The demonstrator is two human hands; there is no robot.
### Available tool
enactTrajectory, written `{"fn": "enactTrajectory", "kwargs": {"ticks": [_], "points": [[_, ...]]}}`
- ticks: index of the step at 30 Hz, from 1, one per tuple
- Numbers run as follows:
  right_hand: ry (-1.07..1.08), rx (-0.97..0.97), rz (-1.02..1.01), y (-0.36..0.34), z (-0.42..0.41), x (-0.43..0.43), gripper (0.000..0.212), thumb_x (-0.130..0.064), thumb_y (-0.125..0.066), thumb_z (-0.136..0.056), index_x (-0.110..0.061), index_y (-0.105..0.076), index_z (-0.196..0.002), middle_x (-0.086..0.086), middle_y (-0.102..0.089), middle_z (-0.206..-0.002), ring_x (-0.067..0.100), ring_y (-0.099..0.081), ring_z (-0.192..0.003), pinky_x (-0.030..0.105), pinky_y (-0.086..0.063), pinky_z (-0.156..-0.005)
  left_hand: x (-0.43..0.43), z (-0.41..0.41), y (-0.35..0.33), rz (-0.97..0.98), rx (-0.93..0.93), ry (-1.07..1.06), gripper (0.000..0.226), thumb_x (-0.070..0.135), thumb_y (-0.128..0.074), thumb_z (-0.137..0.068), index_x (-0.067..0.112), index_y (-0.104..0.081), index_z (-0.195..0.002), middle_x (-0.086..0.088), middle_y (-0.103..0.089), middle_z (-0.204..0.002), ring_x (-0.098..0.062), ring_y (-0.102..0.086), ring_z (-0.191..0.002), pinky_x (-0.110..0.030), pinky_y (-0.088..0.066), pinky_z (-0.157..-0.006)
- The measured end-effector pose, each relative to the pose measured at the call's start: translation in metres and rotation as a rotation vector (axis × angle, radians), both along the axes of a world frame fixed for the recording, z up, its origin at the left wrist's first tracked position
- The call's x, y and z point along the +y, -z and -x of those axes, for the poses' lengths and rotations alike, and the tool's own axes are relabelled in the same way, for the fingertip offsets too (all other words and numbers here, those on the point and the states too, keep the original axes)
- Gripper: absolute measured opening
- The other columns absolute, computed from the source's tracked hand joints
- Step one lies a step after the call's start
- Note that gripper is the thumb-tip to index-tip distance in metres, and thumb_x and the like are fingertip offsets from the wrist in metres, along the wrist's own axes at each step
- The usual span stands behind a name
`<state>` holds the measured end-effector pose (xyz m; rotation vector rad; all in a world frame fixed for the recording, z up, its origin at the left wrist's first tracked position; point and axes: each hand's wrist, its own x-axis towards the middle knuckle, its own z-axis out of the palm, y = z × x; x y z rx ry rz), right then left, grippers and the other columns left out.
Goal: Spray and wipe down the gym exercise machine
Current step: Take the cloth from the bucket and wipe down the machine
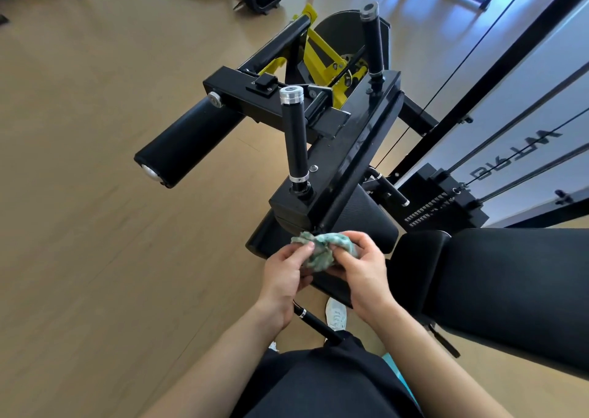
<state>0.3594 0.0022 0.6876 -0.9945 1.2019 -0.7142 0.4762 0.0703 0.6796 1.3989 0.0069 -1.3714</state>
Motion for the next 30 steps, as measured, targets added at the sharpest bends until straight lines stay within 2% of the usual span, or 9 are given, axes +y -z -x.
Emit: {"fn": "enactTrajectory", "kwargs": {"ticks": [4,7,10,14,17,19,23,27,30], "points": [[0.274,0.066,0.171,-0.003,-0.005,-0.031,0.021,0.002,-0.068,-0.094,-0.018,-0.061,-0.098,0.012,-0.068,-0.103,0.03,-0.072,-0.102,0.037,-0.063,-0.076,0.003,-0.01,0.01,0.013,-0.273,-0.168,0.007,0.019,-0.074,-0.093,0.018,-0.069,-0.098,0.002,-0.07,-0.092,-0.012,-0.064,-0.083,-0.024,-0.052,-0.072],[0.199,0.153,0.348,-0.002,-0.017,-0.036,0.025,-0.008,-0.077,-0.09,-0.026,-0.064,-0.101,0.0,-0.067,-0.098,0.014,-0.069,-0.093,0.032,-0.061,-0.08,0.001,-0.01,0.012,0.073,-0.385,-0.161,0.01,0.018,-0.076,-0.091,0.019,-0.071,-0.099,0.002,-0.073,-0.094,-0.011,-0.067,-0.088,-0.03,-0.056,-0.083],[0.038,0.297,0.459,0.012,-0.027,-0.017,0.024,-0.015,-0.077,-0.09,-0.02,-0.065,-0.11,-0.001,-0.067,-0.1,0.012,-0.065,-0.091,0.025,-0.055,-0.079,-0.005,-0.005,0.016,0.079,-0.366,-0.149,0.015,0.019,-0.078,-0.09,0.019,-0.07,-0.103,0.001,-0.075,-0.1,-0.014,-0.07,-0.096,-0.033,-0.057,-0.088],[0.098,0.289,0.458,0.024,-0.022,0.003,0.01,-0.018,-0.078,-0.091,-0.017,-0.071,-0.097,0.001,-0.069,-0.085,0.007,-0.062,-0.076,0.023,-0.05,-0.07,-0.014,0.003,0.021,0.055,-0.224,-0.192,0.021,0.02,-0.079,-0.09,0.015,-0.066,-0.106,-0.004,-0.072,-0.105,-0.019,-0.071,-0.101,-0.03,-0.056,-0.086],[0.057,0.309,0.416,0.028,-0.014,0.006,0.013,-0.031,-0.08,-0.088,-0.023,-0.072,-0.084,-0.004,-0.068,-0.075,0.008,-0.062,-0.07,0.027,-0.052,-0.066,-0.019,0.008,0.022,0.041,-0.215,-0.204,0.022,0.022,-0.078,-0.091,0.012,-0.064,-0.105,-0.005,-0.071,-0.101,-0.016,-0.07,-0.093,-0.028,-0.055,-0.084],[0.055,0.352,0.418,0.028,-0.012,-0.003,0.015,-0.043,-0.079,-0.086,-0.029,-0.073,-0.087,-0.002,-0.07,-0.081,0.013,-0.066,-0.077,0.033,-0.057,-0.07,-0.021,0.01,0.022,0.032,-0.212,-0.216,0.022,0.022,-0.078,-0.091,0.012,-0.064,-0.103,-0.004,-0.07,-0.099,-0.016,-0.069,-0.092,-0.029,-0.055,-0.084],[0.093,0.283,0.437,0.016,-0.018,-0.046,0.009,-0.021,-0.077,-0.092,-0.022,-0.074,-0.1,-0.006,-0.071,-0.086,0.012,-0.068,-0.081,0.028,-0.058,-0.074,-0.02,0.012,0.022,0.018,-0.214,-0.234,0.023,0.023,-0.078,-0.091,0.011,-0.063,-0.104,-0.005,-0.069,-0.099,-0.021,-0.069,-0.096,-0.032,-0.056,-0.087],[0.152,0.228,0.34,0.006,-0.022,-0.108,0.014,-0.019,-0.079,-0.09,-0.031,-0.072,-0.089,-0.011,-0.069,-0.082,0.005,-0.065,-0.077,0.022,-0.055,-0.072,-0.024,0.02,0.017,-0.009,-0.175,-0.292,0.019,0.02,-0.073,-0.095,0.01,-0.061,-0.104,-0.007,-0.066,-0.099,-0.025,-0.07,-0.096,-0.034,-0.057,-0.089],[0.138,0.278,0.337,0.004,-0.021,-0.148,0.02,-0.016,-0.079,-0.088,-0.031,-0.068,-0.085,-0.008,-0.068,-0.087,0.007,-0.064,-0.079,0.023,-0.053,-0.072,-0.028,0.029,0.013,-0.035,-0.137,-0.355,0.015,0.019,-0.07,-0.098,0.012,-0.059,-0.105,-0.009,-0.066,-0.104,-0.027,-0.073,-0.098,-0.036,-0.058,-0.093]]}}
